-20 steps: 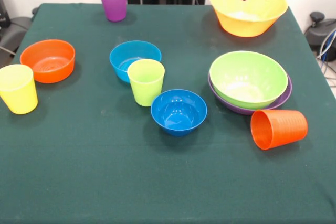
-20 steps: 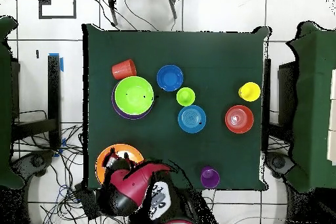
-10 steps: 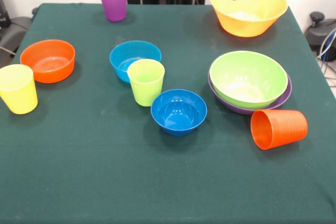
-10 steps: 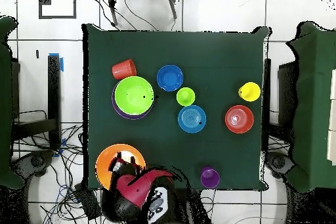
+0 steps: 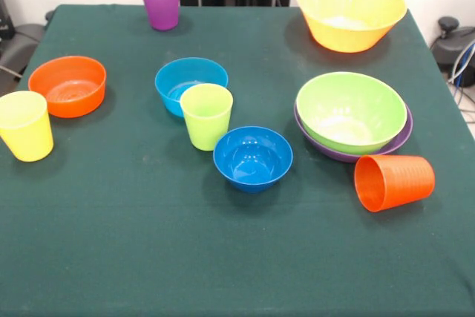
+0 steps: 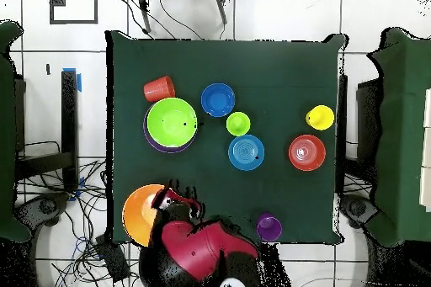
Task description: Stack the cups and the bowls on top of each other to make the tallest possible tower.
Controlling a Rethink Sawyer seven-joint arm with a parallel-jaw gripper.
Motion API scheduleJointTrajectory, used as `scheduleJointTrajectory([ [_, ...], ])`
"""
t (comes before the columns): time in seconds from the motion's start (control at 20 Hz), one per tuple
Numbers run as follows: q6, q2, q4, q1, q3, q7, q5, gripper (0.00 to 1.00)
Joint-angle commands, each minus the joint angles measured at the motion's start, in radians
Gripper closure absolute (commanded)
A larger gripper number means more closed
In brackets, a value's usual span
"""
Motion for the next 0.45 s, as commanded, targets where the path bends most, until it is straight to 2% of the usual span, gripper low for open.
scheduleJointTrajectory([
  [0.05,0.191,-0.163,0.07,-0.076,0.154,-0.22,-0.058,0.0],
  [0.15,0.209,-0.174,0.07,-0.117,0.206,-0.232,-0.052,0.0],
  [0.45,0.255,-0.218,0.082,-0.151,0.257,-0.234,-0.035,0.0],
])
